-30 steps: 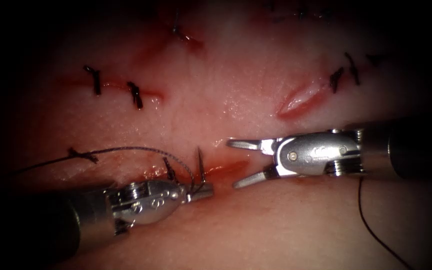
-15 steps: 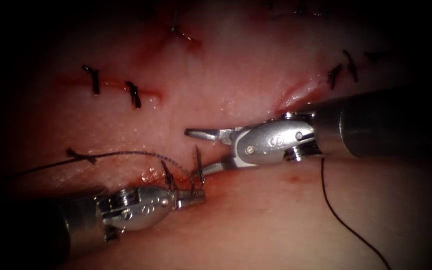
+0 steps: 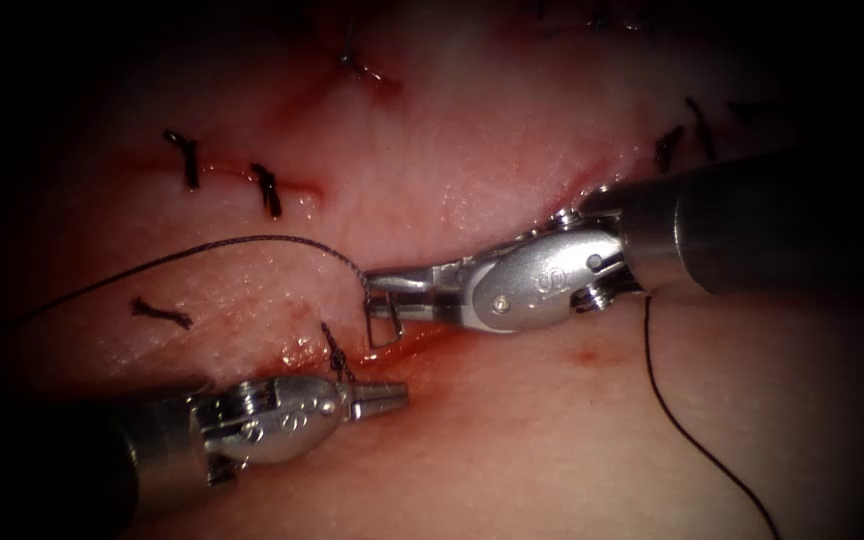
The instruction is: Wound Closure
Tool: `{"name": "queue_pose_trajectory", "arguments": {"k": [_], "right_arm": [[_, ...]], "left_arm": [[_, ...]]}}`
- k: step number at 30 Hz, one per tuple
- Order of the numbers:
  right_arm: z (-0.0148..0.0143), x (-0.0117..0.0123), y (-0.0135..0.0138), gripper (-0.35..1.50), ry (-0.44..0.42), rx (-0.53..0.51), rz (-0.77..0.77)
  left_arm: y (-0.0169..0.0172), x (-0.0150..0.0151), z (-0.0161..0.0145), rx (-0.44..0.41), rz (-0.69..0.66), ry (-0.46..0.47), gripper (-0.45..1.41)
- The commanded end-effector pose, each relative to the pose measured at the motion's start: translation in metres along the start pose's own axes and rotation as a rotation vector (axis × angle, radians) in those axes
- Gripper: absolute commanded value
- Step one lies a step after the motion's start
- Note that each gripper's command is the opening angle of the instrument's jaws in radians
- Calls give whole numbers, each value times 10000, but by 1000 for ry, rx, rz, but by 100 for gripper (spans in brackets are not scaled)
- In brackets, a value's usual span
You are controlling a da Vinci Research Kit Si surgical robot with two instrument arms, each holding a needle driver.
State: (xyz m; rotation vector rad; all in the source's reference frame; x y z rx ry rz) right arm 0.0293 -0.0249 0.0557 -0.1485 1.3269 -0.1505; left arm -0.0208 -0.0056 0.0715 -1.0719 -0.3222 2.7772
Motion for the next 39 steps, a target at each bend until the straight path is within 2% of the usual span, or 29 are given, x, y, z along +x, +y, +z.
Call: {"name": "queue_pose_trajectory", "arguments": {"k": [1, 6, 8, 11, 14, 24, 32, 37, 39], "right_arm": [[13, -5, 5, -35, -10, 11, -8], [15, -14, 4, -35, -37, 73, -29], [17, -19, 1, -35, -50, 118, 31], [23, -33, -1, -35, -81, 179, 200], [28, -36, 11, -35, -91, 166, 295], [49, -30, 52, -35, -152, 144, 474], [48, -35, 67, -35, -220, 84, 629], [46, -38, 73, -35, -222, 34, 746], [46, -38, 74, -35, -221, 20, 840]], "left_arm": [[-1, 1, 6, 0, 1, 1, 4], [-2, 2, 4, -3, 0, 2, 4], [-3, 2, 4, -6, 0, 5, 4], [-6, 2, 7, -3, 0, 3, 4], [-7, 1, 11, -1, -5, 3, 4], [-6, -7, 21, 3, -15, -8, 4], [6, -14, 30, -8, -14, -22, 4], [11, -17, 34, -18, -8, -28, 4], [11, -17, 34, -18, -8, -28, 4]]}}
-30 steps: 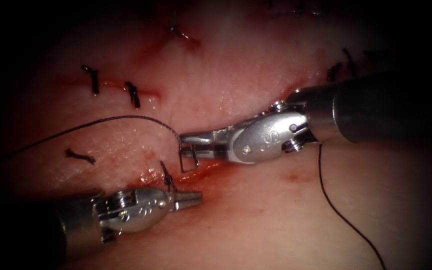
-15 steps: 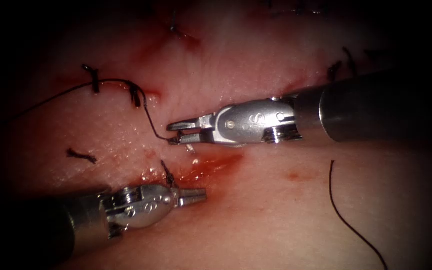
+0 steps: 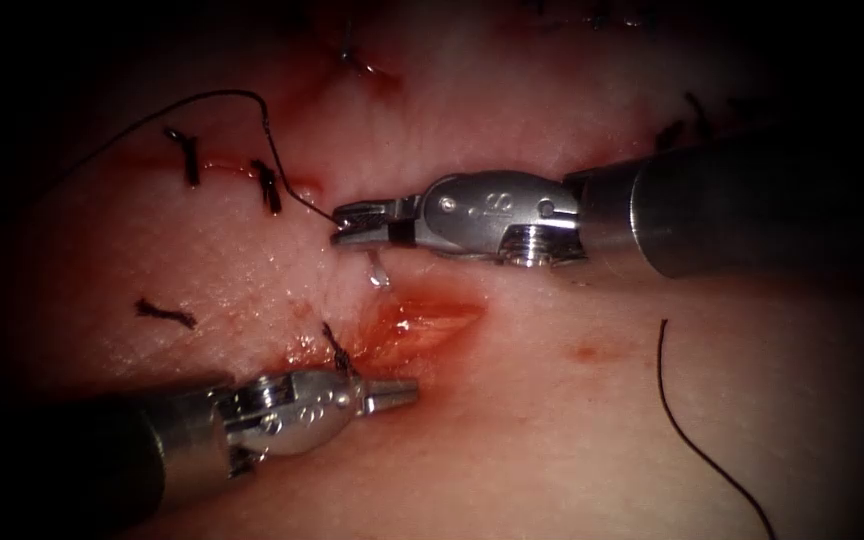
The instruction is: Wound Closure
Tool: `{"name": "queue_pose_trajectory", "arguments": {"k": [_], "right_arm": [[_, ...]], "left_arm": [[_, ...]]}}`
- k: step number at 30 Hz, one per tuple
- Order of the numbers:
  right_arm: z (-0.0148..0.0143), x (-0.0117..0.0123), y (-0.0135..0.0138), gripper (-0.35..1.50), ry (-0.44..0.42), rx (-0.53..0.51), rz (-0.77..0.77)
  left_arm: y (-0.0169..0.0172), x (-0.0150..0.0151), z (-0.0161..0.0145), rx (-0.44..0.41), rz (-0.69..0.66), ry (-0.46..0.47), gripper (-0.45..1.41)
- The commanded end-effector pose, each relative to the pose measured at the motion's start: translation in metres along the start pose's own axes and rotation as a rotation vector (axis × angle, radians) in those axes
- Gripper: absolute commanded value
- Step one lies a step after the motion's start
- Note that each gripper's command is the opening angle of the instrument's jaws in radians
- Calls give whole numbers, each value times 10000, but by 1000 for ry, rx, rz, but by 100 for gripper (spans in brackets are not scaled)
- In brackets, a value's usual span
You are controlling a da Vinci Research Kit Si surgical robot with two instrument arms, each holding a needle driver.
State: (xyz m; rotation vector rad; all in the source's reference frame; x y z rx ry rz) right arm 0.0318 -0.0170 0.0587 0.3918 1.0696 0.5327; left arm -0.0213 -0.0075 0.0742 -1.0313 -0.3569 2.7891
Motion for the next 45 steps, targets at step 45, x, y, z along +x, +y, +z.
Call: {"name": "queue_pose_trajectory", "arguments": {"k": [45], "right_arm": [[9, 3, -5, -35, -65, 104, 1023]], "left_arm": [[5, -1, 1, -10, 8, -4, 4]]}}
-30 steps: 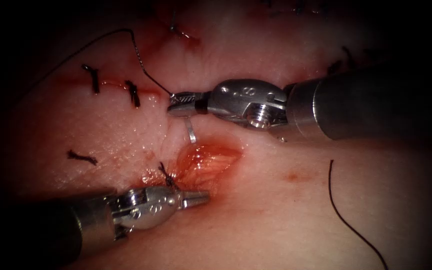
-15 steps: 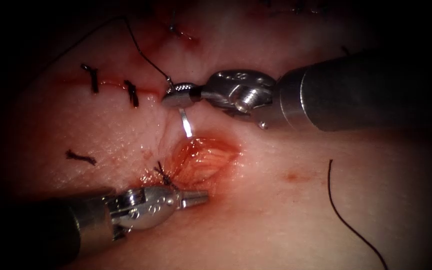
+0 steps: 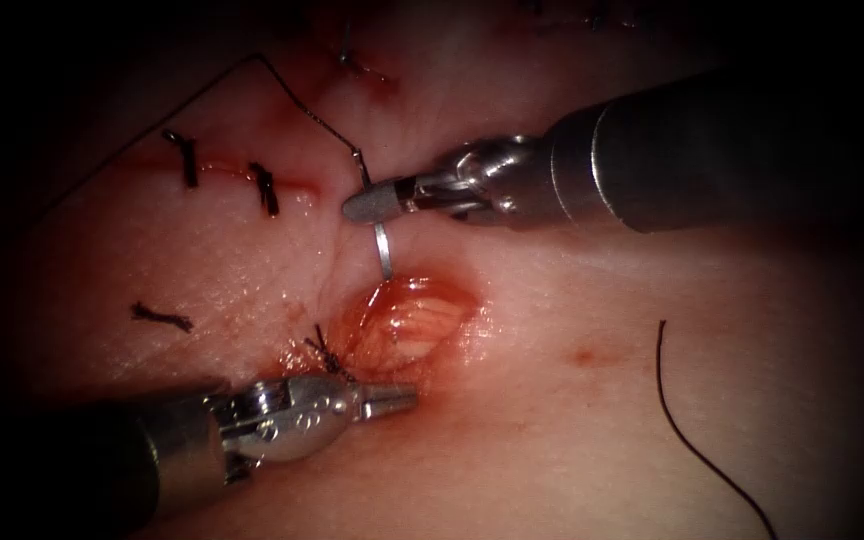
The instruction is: Wound Closure
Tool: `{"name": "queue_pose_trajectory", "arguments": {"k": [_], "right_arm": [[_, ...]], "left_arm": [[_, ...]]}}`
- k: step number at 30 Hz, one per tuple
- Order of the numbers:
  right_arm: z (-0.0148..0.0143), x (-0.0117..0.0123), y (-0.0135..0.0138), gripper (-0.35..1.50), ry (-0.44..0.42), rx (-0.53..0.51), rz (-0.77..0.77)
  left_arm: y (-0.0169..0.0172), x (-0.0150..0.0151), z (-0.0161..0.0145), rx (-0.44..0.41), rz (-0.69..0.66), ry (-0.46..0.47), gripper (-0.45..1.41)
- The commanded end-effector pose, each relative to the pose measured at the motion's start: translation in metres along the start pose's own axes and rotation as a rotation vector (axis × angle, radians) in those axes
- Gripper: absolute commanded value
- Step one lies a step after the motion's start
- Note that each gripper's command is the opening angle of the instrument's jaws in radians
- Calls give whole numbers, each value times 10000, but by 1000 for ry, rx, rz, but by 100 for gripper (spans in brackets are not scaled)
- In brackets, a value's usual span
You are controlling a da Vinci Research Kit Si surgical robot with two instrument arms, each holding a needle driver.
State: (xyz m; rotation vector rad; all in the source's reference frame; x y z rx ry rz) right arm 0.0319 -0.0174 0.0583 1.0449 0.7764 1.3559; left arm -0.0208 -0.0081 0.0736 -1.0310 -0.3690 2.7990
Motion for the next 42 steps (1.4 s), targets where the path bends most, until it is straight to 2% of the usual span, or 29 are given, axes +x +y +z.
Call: {"name": "queue_pose_trajectory", "arguments": {"k": [1, 14, 24, 32, 42], "right_arm": [[10, 2, -1, -35, -10, 9, 12], [12, -20, -5, -35, -155, 137, 158], [20, -45, -14, -35, -286, 251, 172], [22, -66, -17, -35, -331, 271, 197], [3, -106, -18, -35, -379, 274, 217]], "left_arm": [[-1, 0, 7, 0, 1, 1, 4], [0, -5, 3, -9, 6, -5, 2], [0, -12, -3, -19, 14, -7, 2], [-1, -13, -5, -27, 15, -6, 2], [-4, -14, -9, -22, 16, -10, 2]]}}
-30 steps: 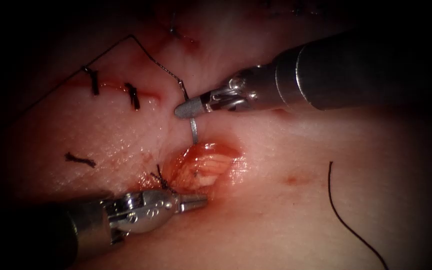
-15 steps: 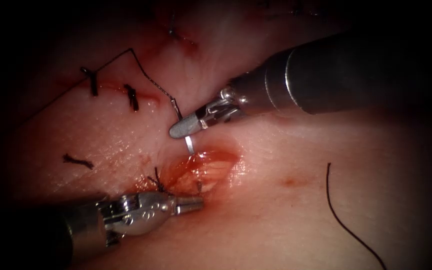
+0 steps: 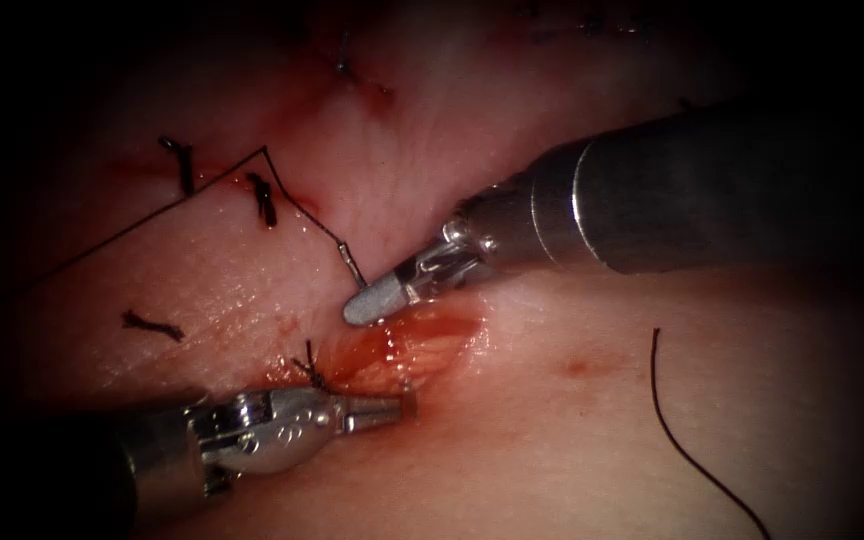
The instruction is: Wound Closure
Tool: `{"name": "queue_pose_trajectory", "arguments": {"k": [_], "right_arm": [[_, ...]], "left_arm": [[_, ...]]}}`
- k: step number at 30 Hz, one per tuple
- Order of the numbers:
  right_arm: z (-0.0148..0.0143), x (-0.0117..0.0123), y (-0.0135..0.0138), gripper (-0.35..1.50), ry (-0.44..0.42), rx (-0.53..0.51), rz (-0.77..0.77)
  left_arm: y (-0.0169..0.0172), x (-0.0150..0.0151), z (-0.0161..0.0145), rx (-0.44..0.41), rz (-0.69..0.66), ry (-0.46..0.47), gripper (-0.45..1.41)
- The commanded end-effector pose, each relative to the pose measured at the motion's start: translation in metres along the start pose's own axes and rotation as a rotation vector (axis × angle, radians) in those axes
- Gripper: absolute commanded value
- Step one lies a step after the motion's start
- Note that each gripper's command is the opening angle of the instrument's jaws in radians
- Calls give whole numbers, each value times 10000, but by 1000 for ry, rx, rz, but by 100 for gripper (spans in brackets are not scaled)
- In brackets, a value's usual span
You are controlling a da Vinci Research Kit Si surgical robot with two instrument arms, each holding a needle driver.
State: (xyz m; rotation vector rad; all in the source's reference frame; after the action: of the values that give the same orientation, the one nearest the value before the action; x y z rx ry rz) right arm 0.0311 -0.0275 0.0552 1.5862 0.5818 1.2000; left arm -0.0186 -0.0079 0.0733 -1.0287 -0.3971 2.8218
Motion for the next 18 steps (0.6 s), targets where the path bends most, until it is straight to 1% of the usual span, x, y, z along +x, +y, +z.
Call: {"name": "queue_pose_trajectory", "arguments": {"k": [1, 3, 4, 6, 7, 8, 9, 11, 12, 13, 14, 16, 18], "right_arm": [[6, -3, 2, -35, 9, -1, -4], [5, -4, 1, -35, 50, -11, -29], [2, -2, 0, -35, 84, -19, -110], [-3, 5, -2, -33, 148, -16, -200], [-6, 10, -3, -11, 179, -20, -261], [-10, 17, -4, 24, 222, -30, -359], [-14, 23, -5, 56, 261, -32, -422], [-21, 40, -7, 115, 352, -40, -603], [-24, 48, -8, 128, 395, -40, -665], [-27, 55, -9, 133, 439, -39, -710], [-32, 65, -10, 143, 494, -50, -759], [-38, 76, -12, 147, 554, -80, -791], [-43, 85, -14, 147, 581, -123, -836]], "left_arm": [[-2, 1, 8, 1, 1, 0, 2], [-2, 1, 8, 1, 0, 0, 2], [-2, 1, 8, 1, 0, 0, 2], [-2, 1, 8, 1, 0, 0, 2], [-2, 1, 8, 1, 0, 0, 2], [-1, 1, 8, 1, 0, 0, 2], [-1, 1, 8, 1, 0, 0, 2], [-1, 2, 8, 1, 0, 0, 2], [-1, 2, 8, 1, 0, 0, 2], [-1, 2, 8, 1, 0, 0, 2], [-1, 2, 8, 1, 0, 0, 2], [-1, 2, 8, 1, 0, 0, 2], [-1, 2, 7, 1, -1, 0, 2]]}}
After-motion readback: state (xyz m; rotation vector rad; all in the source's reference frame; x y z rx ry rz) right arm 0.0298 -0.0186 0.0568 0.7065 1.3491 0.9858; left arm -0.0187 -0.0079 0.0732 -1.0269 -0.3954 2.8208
